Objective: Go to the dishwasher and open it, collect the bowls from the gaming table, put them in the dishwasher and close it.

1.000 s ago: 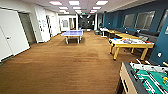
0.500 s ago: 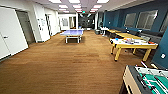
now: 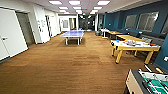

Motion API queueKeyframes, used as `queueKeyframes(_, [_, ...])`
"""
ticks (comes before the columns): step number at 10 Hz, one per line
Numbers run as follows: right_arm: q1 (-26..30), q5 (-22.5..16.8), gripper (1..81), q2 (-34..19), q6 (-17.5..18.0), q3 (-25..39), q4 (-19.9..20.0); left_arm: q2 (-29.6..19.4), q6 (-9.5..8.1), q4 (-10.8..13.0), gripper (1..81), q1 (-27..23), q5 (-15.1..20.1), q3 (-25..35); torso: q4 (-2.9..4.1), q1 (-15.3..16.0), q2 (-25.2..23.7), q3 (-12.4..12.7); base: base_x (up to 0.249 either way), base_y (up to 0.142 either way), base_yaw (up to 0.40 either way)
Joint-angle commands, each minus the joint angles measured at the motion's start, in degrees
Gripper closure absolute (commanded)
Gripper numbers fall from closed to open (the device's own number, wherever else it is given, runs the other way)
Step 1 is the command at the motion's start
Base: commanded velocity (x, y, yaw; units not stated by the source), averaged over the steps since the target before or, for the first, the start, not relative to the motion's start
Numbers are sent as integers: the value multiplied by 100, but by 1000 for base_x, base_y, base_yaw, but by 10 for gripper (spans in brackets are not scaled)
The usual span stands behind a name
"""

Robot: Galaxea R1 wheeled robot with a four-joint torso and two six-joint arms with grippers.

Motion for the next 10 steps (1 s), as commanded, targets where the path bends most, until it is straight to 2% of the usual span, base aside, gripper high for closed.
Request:
queueKeyframes(1, [214,-342,10,17,6,30,12,-7,21,-33,10,-239,290,21,0,2,0,0,201,0,0])
queueKeyframes(10, [275,-342,10,17,-3,12,-14,11,21,-86,10,-239,290,21,0,-4,-2,0,213,0,0])
